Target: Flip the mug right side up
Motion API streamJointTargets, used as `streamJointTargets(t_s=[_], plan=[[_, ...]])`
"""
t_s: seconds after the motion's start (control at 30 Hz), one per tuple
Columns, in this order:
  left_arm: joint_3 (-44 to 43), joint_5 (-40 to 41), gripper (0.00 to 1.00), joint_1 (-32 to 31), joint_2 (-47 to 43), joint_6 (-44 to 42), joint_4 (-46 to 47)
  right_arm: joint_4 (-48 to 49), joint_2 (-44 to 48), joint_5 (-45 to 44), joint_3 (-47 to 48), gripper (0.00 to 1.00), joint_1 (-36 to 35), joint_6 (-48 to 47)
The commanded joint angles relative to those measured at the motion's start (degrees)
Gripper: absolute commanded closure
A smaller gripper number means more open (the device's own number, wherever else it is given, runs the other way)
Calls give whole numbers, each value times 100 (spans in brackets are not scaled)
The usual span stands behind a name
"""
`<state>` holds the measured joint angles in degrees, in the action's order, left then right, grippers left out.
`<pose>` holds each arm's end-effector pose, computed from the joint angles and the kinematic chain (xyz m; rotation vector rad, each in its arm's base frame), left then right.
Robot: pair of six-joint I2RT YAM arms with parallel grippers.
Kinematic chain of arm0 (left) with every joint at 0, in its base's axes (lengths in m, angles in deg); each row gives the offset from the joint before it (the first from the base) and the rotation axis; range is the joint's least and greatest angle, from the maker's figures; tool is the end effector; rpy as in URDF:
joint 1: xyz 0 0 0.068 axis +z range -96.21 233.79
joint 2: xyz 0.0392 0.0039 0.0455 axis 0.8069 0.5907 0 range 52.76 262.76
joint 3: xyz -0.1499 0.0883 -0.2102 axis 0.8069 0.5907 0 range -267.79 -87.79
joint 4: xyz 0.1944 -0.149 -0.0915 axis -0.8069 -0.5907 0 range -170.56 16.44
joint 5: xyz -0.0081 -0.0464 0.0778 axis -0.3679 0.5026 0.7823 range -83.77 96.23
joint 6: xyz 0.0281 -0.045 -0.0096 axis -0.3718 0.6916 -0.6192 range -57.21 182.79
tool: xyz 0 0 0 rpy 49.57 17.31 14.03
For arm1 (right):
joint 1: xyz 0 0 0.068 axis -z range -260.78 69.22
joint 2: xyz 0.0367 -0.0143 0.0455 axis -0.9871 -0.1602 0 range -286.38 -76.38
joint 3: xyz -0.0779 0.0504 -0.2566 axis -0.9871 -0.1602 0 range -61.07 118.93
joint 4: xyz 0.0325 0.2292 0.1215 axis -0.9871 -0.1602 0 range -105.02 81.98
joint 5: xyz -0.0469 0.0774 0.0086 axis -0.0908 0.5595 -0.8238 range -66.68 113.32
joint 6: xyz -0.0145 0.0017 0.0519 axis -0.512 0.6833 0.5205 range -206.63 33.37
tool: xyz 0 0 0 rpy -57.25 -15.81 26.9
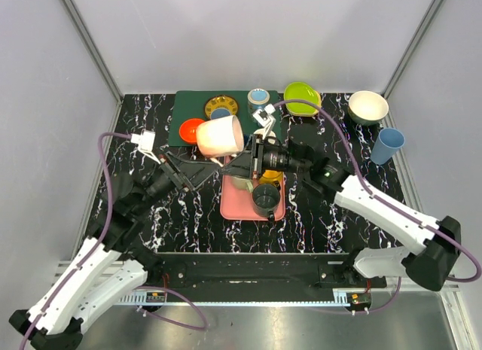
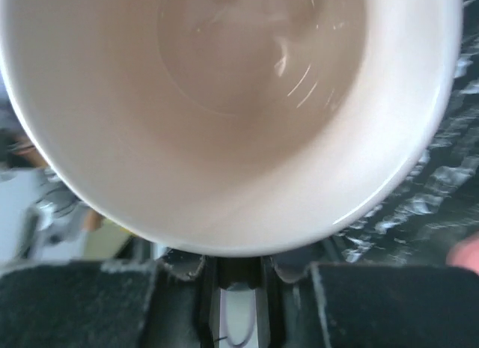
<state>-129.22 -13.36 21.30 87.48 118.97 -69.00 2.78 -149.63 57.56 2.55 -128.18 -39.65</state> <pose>0.1157 -0.0878 0.3732 0.0011 1.5654 -1.4943 0.1875 0.2336 0.3866 -0.5611 1.7622 1.6902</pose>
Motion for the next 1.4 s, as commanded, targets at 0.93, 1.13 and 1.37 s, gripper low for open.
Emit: streamJointTargets(t_s=[0.93,1.13,1.37], plan=[[-357,4939,8,-47,-572,-811,-4719,-4869,-2033,-4865,872,100,-1914,-2088],[-260,4886,8,-47,-554,-837,-4718,-4878,-2693,-4988,1100,100,-1844,-2009],[-208,4825,8,-47,-528,-881,-4648,-4939,-2993,-4980,1136,100,-1729,-1912]])
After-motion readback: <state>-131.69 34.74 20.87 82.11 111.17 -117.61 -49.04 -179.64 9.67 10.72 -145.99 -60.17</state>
